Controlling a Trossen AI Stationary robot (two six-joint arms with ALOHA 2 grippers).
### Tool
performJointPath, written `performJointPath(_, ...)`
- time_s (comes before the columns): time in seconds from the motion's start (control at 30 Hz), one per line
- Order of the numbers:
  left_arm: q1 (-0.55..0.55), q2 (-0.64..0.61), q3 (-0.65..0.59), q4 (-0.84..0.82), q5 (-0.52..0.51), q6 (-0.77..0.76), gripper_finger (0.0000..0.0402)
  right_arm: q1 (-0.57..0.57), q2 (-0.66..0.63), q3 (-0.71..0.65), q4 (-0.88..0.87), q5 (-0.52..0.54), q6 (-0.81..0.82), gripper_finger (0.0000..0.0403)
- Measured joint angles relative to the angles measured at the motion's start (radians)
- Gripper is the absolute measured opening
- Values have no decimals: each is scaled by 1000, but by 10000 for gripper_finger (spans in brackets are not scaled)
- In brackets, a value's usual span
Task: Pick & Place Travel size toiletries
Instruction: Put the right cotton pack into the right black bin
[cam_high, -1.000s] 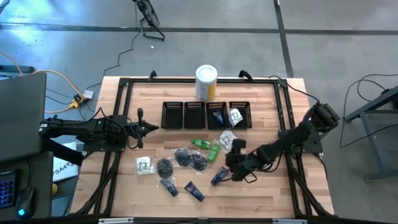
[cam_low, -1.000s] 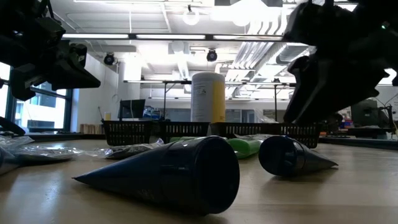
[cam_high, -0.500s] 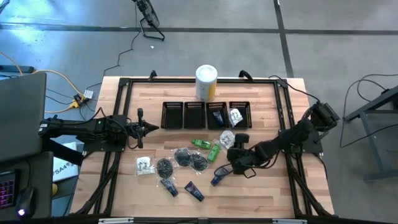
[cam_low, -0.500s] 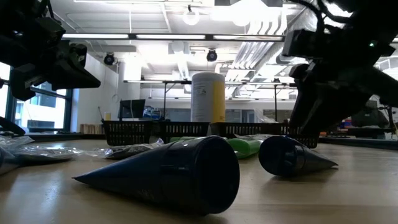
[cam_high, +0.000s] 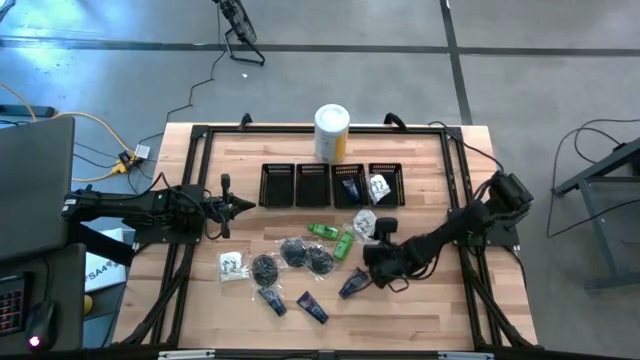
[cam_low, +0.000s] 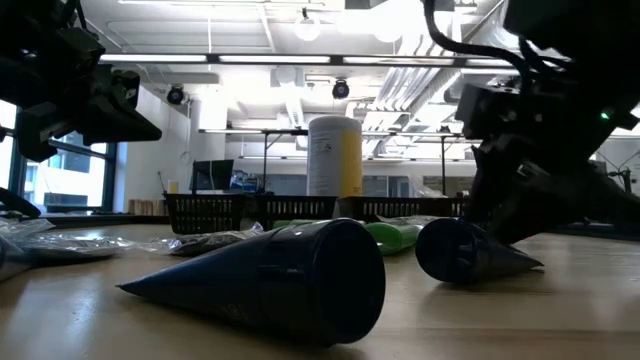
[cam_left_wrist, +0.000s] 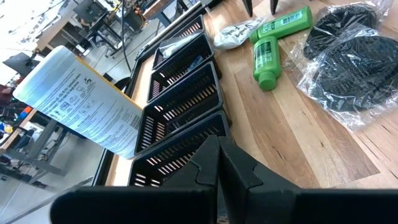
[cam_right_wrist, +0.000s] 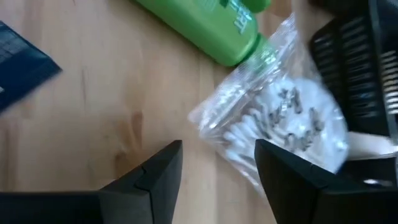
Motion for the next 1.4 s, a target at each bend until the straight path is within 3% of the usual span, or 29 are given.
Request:
performJointPath(0.53,0,0,0,0,-5,0,1,-38,0,-1,35,-4,-57,186)
performJointPath(0.73,0,0,0,0,-6,0,1,-59,0,-1,52,-42,-53,133)
performJointPath(1.03,0,0,0,0,-6,0,1,-64,0,-1,92,-56,-42,14)
performJointPath(1.4,0,0,0,0,-7,0,1,-29,-5,-1,97,-50,11,2)
